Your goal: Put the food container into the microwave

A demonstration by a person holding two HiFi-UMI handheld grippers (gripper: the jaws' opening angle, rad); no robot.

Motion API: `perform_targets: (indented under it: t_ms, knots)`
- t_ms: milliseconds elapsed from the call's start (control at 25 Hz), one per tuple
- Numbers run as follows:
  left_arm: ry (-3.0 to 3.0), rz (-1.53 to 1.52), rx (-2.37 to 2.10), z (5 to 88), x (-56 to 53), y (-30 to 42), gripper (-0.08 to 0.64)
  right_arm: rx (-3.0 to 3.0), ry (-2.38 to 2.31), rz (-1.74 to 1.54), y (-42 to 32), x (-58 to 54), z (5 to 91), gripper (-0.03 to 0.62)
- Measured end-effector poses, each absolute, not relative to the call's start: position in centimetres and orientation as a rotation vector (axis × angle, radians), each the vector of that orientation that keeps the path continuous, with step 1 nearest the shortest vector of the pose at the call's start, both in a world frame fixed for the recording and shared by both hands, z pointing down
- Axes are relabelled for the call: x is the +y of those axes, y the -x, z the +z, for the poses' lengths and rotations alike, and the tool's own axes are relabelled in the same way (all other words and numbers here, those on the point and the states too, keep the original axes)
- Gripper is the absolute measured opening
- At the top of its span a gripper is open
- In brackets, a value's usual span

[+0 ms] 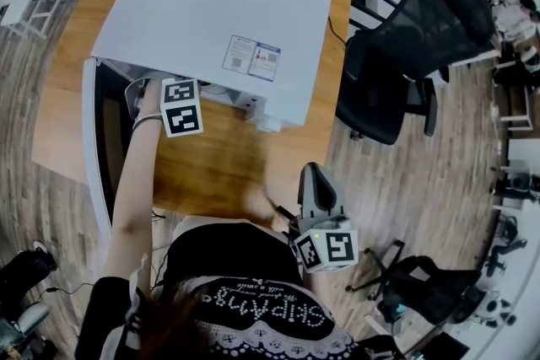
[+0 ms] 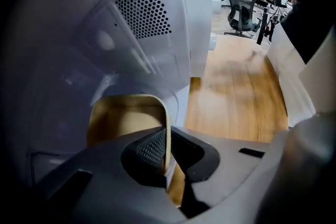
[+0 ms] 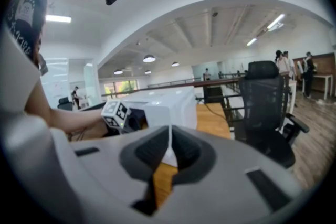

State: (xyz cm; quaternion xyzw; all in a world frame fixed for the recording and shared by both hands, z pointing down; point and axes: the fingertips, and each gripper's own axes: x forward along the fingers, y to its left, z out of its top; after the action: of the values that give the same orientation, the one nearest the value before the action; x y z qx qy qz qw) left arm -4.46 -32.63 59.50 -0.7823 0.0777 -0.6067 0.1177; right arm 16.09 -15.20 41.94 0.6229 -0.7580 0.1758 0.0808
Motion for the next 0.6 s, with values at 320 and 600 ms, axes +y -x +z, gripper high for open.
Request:
perform_targets:
  t_ms: [320,600]
  knots:
    - [2.3,-1.71,0.263,59.58,-33.15,3.82,0.041,-2.259,-1.858,0.543,-16.01,-15.52,42.4,0.038]
    - [2.286,-1.691,0.277,59.68,-33.3,3.62,0.043,-2.258,-1.854,0.545,-15.95,-15.52,42.55,0.038]
